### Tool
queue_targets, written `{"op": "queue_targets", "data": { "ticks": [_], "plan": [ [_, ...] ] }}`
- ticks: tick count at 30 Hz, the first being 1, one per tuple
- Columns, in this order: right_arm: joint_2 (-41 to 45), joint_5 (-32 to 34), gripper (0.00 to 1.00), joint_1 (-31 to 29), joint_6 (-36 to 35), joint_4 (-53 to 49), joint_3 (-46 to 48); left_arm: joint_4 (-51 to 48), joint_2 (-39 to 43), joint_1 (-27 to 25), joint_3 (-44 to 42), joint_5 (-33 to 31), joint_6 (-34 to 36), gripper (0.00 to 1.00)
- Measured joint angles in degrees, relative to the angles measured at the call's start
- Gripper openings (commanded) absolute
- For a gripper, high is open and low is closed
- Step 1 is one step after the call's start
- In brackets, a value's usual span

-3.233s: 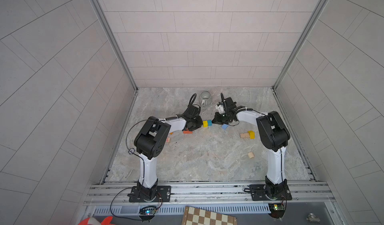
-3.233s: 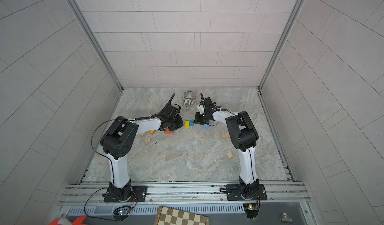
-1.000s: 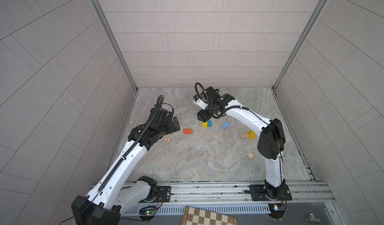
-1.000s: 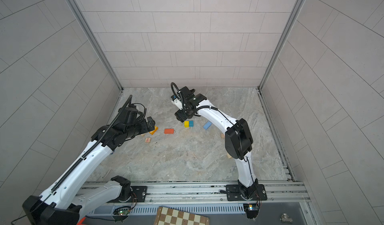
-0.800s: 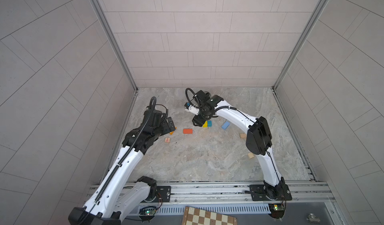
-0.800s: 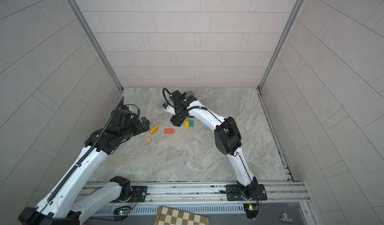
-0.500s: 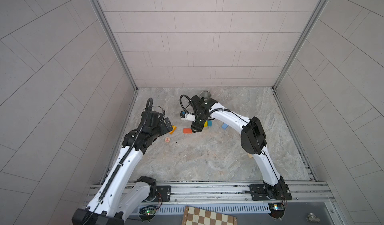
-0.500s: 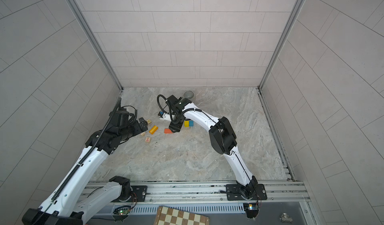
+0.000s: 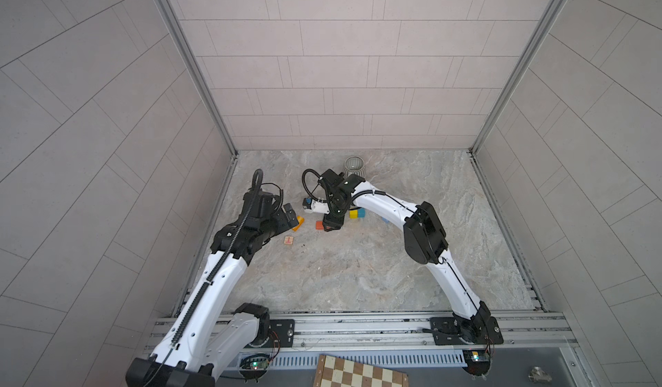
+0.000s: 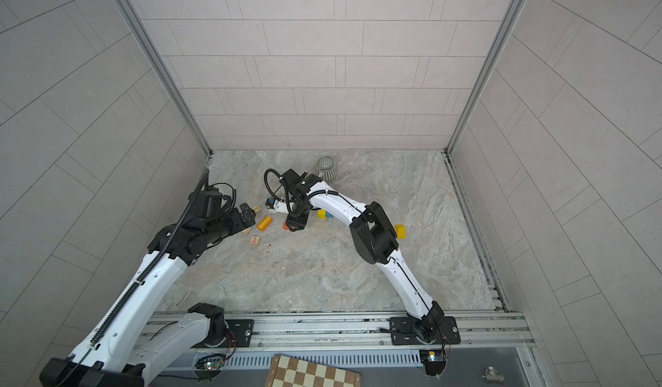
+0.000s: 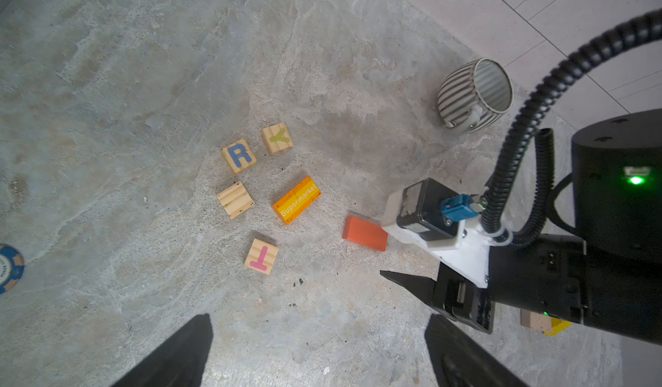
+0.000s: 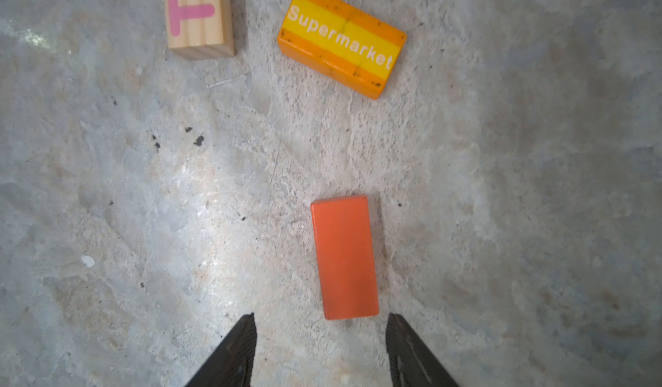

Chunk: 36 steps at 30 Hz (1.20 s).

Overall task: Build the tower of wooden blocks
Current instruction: 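Lower the open right gripper around the red bar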

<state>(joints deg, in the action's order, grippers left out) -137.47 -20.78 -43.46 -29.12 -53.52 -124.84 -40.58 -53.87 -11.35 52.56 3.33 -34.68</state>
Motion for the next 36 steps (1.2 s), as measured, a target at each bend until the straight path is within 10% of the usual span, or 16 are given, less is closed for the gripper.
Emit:
{"op": "queue_targets", "data": {
  "ticks": [15,23,36],
  "plan": [
    [-7.9,0.9,0.42,-1.6,1.7,-1.1,-9.9,0.2,0.4,1.1,-0.5,1.0,-0.4,1.00],
    [-8.2,3.7,0.54,-1.6,1.5,-2.1,-9.9,0.7,0.2,1.7,-0.8,2.3,-0.5,1.00],
    [-8.2,5.2,0.45,-1.6,0.9,-2.5,-9.9,1.5,0.2,2.4,-1.5,3.5,-0.9,1.00]
  ]
}}
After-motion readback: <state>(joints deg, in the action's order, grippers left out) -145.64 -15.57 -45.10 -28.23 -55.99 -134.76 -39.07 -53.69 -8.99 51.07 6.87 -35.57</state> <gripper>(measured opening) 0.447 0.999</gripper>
